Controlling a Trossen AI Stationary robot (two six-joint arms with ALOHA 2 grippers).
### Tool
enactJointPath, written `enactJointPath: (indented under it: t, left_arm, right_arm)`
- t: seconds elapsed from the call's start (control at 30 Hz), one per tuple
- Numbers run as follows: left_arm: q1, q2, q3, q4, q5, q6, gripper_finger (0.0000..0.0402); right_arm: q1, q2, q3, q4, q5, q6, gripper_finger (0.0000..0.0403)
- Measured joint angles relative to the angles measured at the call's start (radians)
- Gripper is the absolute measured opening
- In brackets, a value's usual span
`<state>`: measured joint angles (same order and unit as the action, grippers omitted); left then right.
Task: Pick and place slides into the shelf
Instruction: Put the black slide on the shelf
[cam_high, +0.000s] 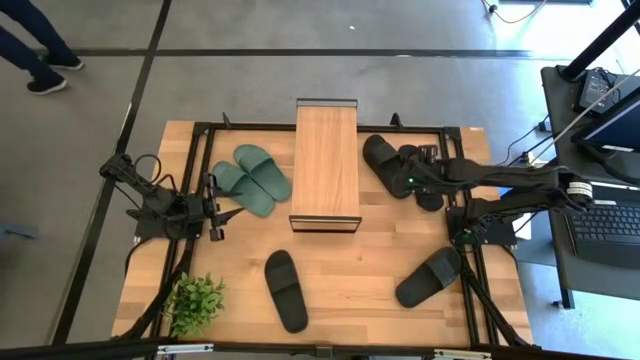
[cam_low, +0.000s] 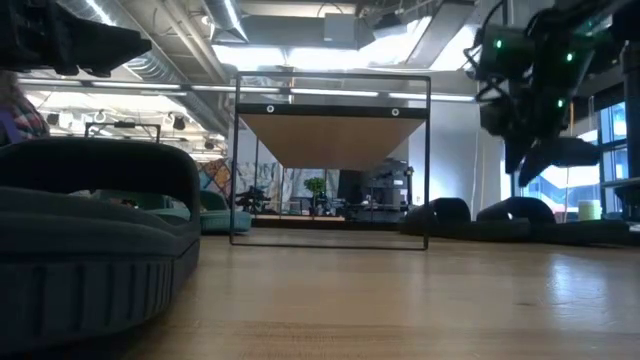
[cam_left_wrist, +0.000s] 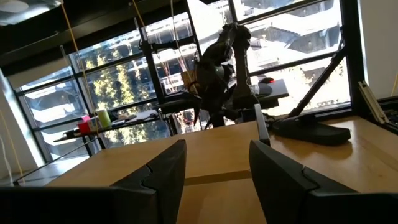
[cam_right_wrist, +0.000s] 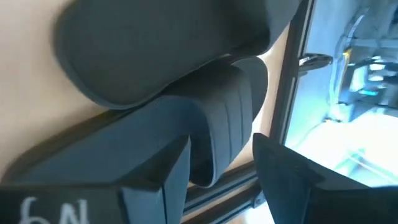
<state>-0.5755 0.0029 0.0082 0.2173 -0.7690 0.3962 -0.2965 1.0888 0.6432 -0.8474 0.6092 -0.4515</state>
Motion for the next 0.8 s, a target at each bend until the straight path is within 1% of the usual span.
enactJointPath:
  t: [0.23,0.37,0.53,0.67,0.8]
  left_arm:
    - [0.0,0.0,0.0,0.0,0.0,0.0,0.0168]
    - [0.0,0.0,0.0,0.0,-0.001,0.0,0.0168]
    - [0.0,0.0,0.0,0.0,-0.001,0.0,0.0168]
    - [0.0,0.0,0.0,0.0,-0.001,0.0,0.0168]
    - [0.0,0.0,0.0,0.0,-0.001,0.0,0.0168]
  right_arm:
    - [-0.052,0.027,-0.086,0.142,0.0,-0.006,0.0174]
    - [-0.08,0.043,-0.107,0.203,0.002,-0.079,0.0174]
    - [-0.135,0.079,-0.108,0.281,0.0,-0.129,0.0174]
    - [-0.18,0.111,-0.108,0.29,0.0,-0.172,0.0174]
    - [-0.215,0.139,-0.108,0.303,0.0,-0.179,0.0174]
